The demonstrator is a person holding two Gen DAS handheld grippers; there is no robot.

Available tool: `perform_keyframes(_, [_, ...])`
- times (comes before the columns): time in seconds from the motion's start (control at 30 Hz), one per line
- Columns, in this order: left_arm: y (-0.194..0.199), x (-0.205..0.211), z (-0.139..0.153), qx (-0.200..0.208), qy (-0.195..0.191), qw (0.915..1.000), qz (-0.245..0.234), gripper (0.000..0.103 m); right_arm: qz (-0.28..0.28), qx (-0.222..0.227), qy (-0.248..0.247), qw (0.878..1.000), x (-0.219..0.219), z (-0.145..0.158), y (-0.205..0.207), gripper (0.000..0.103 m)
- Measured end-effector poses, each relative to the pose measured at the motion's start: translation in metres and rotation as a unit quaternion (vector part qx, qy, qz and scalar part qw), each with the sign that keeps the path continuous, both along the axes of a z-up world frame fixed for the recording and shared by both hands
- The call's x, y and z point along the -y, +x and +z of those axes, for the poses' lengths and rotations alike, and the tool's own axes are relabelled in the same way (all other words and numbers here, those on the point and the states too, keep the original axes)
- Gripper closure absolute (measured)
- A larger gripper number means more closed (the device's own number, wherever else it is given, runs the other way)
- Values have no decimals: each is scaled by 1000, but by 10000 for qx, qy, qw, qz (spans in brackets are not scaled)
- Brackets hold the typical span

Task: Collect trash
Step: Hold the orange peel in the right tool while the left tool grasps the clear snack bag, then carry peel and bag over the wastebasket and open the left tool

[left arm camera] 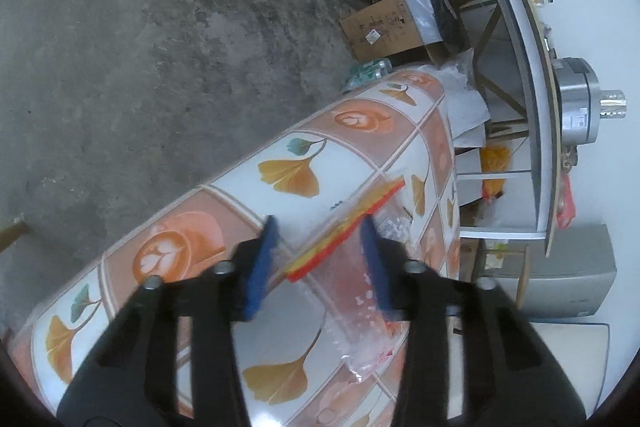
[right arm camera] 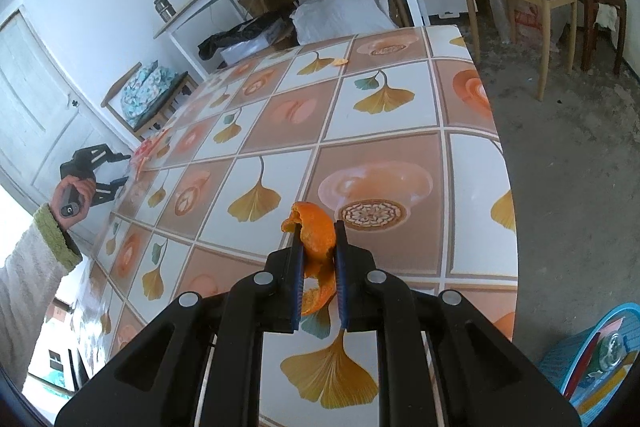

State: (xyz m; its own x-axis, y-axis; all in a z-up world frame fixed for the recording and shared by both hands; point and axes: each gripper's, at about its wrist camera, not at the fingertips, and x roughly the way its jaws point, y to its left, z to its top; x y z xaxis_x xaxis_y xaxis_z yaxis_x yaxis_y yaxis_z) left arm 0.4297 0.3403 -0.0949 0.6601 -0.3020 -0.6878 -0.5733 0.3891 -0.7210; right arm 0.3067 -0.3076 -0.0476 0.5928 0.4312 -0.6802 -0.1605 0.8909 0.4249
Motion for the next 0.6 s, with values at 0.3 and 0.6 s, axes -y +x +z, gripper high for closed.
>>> perform_keyframes(0.3, [-4, 29, 28, 626, 414, 9955, -586, 103, -134, 0, -16, 9999, -2, 8, -10, 89])
perform_keyframes(0.6, [-70, 99, 91, 1601, 441, 9717, -1678, 103, -222, 219, 127, 9994, -5, 39, -44, 89])
